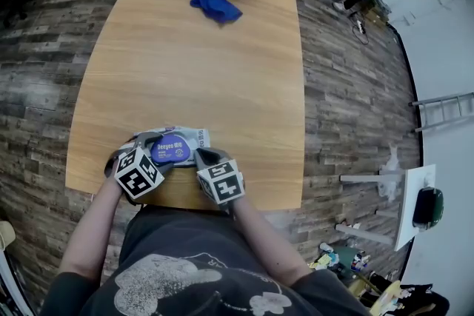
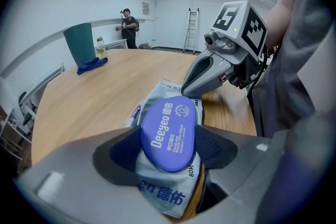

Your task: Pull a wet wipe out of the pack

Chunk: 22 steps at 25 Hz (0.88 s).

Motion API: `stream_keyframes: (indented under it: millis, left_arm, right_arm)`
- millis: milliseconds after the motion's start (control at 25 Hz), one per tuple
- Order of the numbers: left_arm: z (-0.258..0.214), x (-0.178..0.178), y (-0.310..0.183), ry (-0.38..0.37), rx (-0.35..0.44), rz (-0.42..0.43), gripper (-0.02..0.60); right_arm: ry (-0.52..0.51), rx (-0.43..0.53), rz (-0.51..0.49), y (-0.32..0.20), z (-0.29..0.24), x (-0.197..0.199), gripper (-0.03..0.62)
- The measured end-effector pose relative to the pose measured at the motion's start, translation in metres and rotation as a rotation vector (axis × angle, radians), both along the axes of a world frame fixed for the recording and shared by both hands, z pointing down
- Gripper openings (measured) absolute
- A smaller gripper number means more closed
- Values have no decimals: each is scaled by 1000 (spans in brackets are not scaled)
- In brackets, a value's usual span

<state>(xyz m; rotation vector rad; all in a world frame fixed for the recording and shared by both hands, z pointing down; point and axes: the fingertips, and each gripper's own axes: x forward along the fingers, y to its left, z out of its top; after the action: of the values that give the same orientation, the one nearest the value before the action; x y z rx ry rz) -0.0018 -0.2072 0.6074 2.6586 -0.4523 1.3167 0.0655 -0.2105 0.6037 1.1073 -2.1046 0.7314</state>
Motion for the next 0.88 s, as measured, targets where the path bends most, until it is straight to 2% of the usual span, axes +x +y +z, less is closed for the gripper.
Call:
stream_keyframes:
  millis: [280,880]
  left_arm:
    - [-3,0,0,35,-30,0,342]
    - [-14,-3,-3,149,-197,3,343]
  right_arm:
    - [-7,-7,-11,1,1,1,-9]
    - [-40,-15,8,4,9,4,-9]
